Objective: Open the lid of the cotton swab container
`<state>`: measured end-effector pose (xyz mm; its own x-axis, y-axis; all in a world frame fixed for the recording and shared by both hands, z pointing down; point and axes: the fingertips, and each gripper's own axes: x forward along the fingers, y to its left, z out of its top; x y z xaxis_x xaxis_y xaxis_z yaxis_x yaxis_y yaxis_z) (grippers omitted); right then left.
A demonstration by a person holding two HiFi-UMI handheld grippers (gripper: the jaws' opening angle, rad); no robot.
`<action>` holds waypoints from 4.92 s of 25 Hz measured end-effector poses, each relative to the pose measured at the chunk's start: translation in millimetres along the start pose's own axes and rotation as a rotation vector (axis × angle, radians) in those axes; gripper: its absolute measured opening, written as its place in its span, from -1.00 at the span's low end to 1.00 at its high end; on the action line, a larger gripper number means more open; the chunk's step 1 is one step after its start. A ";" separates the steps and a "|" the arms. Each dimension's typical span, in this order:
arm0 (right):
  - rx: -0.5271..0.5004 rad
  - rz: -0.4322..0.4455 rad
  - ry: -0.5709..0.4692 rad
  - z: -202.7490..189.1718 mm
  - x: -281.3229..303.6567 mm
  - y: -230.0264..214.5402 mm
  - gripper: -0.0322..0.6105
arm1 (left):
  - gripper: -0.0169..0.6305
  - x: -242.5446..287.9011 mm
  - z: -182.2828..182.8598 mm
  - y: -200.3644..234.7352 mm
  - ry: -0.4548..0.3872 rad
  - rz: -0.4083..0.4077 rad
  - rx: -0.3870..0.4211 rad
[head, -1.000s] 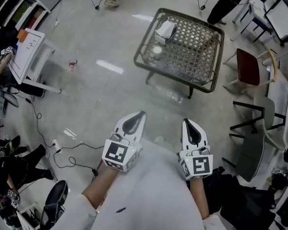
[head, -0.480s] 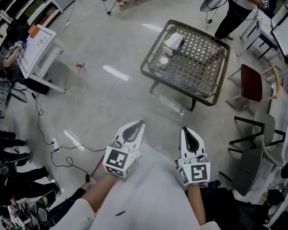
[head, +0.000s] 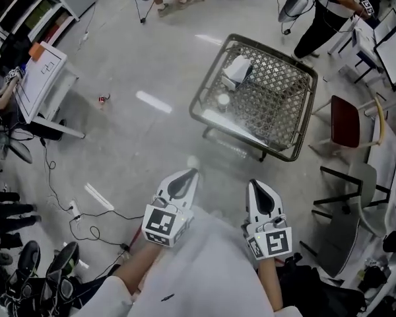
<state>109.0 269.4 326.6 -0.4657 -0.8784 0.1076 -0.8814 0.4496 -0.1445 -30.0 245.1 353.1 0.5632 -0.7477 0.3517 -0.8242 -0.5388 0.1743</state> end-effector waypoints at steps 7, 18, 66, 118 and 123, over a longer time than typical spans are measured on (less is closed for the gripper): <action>-0.066 -0.015 0.033 18.1 83.9 -15.7 -0.90 | -0.92 55.7 37.7 61.1 -0.011 -0.047 -0.016; -0.041 -0.006 0.071 32.7 208.0 -48.5 -0.90 | -0.92 128.6 95.0 155.9 -0.043 -0.100 0.035; 0.013 0.080 0.335 -132.4 322.5 -144.5 -0.90 | -0.62 327.4 -141.5 160.2 0.248 -0.318 0.298; -0.003 -0.066 0.401 -175.8 302.8 -176.8 -0.90 | -0.25 416.0 -182.0 133.5 0.258 -0.411 0.305; -0.033 -0.064 0.380 -149.9 302.1 -175.1 -0.90 | -0.25 393.4 -145.6 127.5 0.240 -0.411 0.310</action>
<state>110.8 -50.4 531.8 -0.4000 -0.7852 0.4728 -0.9089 0.4061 -0.0946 77.8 -61.3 647.6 0.7747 -0.3628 0.5179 -0.4641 -0.8825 0.0759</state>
